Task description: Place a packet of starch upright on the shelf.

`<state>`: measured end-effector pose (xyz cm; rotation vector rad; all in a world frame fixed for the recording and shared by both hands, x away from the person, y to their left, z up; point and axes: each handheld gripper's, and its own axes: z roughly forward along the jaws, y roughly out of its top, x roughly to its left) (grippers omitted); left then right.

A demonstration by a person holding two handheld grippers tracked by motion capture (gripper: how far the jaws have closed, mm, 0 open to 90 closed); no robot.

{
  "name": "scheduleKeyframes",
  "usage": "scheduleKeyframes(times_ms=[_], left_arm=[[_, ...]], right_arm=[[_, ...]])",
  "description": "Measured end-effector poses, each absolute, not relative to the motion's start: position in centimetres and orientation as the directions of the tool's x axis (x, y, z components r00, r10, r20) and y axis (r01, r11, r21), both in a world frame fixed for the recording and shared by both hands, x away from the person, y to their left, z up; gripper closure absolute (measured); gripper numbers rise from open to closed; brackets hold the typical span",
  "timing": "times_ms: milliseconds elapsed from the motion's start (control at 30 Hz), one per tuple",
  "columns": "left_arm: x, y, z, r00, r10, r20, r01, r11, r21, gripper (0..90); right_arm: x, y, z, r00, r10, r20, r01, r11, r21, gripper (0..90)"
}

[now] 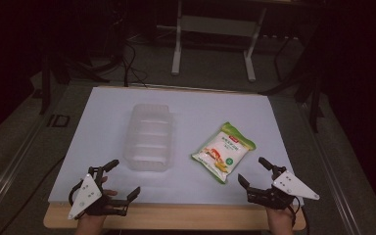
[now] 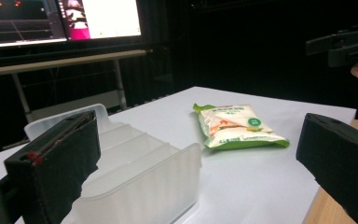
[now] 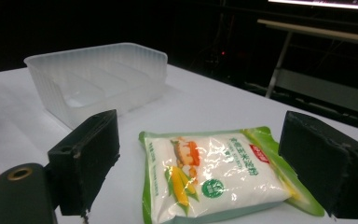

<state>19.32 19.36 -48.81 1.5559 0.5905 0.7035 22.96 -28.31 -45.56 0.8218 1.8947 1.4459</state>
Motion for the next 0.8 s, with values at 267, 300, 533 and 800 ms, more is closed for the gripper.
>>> scheduleKeyframes(times_ms=[267, 300, 533, 800], left_arm=[[19.19, 18.96, -48.82, 0.701, 0.703, 0.116, -0.046, -0.119, 0.992, 0.0], [19.19, 18.95, -48.81, 0.703, 0.701, 0.119, -0.046, -0.122, 0.991, 0.0], [19.27, 19.05, -48.82, 0.711, 0.693, 0.116, -0.042, -0.122, 0.992, 0.0], [19.3, 18.93, -48.87, 0.716, 0.687, 0.121, -0.04, -0.134, 0.99, 0.0]], right_arm=[[22.82, -28.51, -45.25, -0.609, 0.786, -0.107, 0.12, 0.224, 0.967, 11.0], [22.84, -28.47, -45.25, -0.61, 0.784, -0.111, 0.123, 0.232, 0.965, 11.0], [22.82, -28.13, -45.21, -0.625, 0.77, -0.127, 0.125, 0.259, 0.958, 11.0], [22.74, -27.71, -45.36, -0.647, 0.751, -0.13, 0.127, 0.274, 0.953, 11.0]])
